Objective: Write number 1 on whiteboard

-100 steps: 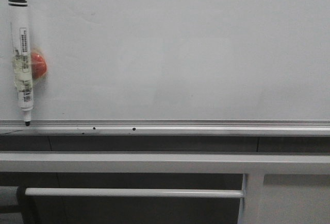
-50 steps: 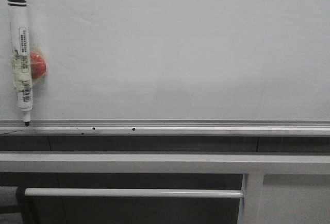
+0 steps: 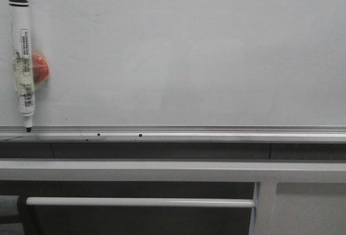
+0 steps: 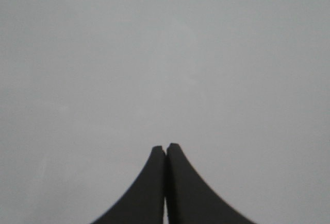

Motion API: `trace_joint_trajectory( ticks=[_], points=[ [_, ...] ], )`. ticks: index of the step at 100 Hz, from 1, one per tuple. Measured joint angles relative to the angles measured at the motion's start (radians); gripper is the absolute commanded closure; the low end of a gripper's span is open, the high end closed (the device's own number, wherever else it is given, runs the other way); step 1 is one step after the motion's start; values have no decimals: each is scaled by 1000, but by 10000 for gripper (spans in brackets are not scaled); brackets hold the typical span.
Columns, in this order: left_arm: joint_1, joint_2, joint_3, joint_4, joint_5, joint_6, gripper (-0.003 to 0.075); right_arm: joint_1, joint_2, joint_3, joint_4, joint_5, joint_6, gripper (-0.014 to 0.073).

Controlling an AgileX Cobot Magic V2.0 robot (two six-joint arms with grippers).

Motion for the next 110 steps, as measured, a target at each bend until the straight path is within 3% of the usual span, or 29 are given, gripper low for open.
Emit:
trace_joint_trajectory(
  ticks=[9, 28, 45, 66, 85, 95, 103, 110],
  points=[
    [0, 0, 0, 0, -2, 0, 741, 0, -2, 0, 18, -51, 22, 646],
    [0, 0, -2, -38, -7, 0, 741, 0, -2, 0, 57, -36, 201, 646],
    [0, 7, -103, -17, 90, 0, 741, 0, -2, -65, 63, 315, 347, 643],
    [-2, 110, -337, -49, 341, 0, 741, 0, 23, -325, 77, 762, 373, 643],
    [-2, 165, -362, -122, 350, 1, 734, 0, 28, -375, 87, 885, 375, 643],
    [-9, 189, -354, -197, 363, 36, 601, 0, 32, -375, 105, 907, 377, 643],
    [-24, 200, -351, -246, 381, 125, 370, 0, 32, -375, 113, 924, 377, 643],
    [-43, 203, -351, -285, 395, 174, 211, 0, 32, -375, 115, 938, 377, 643]
  ],
)
